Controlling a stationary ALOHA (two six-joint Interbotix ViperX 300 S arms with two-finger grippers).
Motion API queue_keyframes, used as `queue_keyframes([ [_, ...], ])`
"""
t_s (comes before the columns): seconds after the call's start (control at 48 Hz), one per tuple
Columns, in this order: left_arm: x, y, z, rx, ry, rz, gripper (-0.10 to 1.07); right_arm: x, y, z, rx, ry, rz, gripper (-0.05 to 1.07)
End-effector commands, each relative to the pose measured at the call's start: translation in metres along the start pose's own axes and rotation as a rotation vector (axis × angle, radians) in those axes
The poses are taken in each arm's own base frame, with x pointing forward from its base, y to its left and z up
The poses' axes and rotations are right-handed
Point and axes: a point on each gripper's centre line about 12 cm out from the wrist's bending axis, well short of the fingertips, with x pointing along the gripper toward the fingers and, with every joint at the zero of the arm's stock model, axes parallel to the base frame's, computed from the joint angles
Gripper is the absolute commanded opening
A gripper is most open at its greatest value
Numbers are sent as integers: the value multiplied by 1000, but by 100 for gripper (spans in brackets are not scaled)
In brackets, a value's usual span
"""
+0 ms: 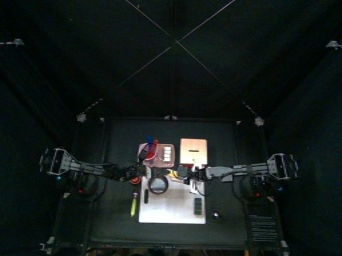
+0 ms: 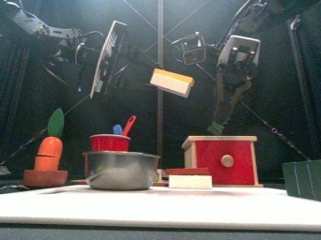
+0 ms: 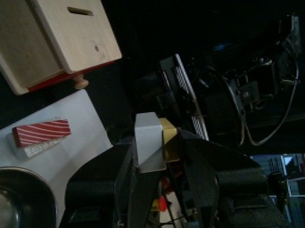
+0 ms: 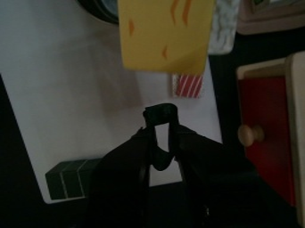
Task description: Put egg sushi into bowl
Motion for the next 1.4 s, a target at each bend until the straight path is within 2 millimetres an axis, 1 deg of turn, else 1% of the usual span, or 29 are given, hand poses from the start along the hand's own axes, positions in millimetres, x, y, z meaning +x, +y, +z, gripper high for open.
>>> queue_keyframes([
  [0.0,-2,-8,5,2,-14,-26,62,-15,1,1,14,-41,21,63],
  [0.208,-3,-2,4,14,-1,-7,62,-19,-2,-21,44,-26,39,63],
  [0.271,-2,-2,5,23,1,-6,62,-18,-4,-33,54,-15,42,63],
  [0.375,-2,-4,5,43,6,-17,62,-16,-6,-48,68,-23,51,63],
  [0.479,-2,-4,5,55,9,-21,62,-8,-12,-59,96,-37,53,64],
  [0.562,-2,-3,6,58,7,-19,62,-1,-19,-66,120,-12,40,65],
  [0.646,-1,-3,7,59,7,-19,62,8,-25,-68,146,23,27,66],
  [0.708,-2,-2,6,63,10,-17,62,13,-27,-65,170,49,27,67],
  [0.854,-2,-1,5,79,22,-15,62,22,-27,-58,193,94,29,71],
  [0.938,-2,0,4,88,29,-12,62,30,-27,-58,195,133,23,73],
  [1.083,-5,2,4,97,37,-4,62,37,-27,-58,195,163,18,77],
  [1.188,-6,3,4,98,39,-2,62,39,-28,-58,201,169,15,83],
  [1.271,-7,4,4,101,43,2,62,39,-30,-58,209,167,14,92],
  [1.375,-8,6,3,102,46,8,62,38,-31,-56,214,162,13,100],
])
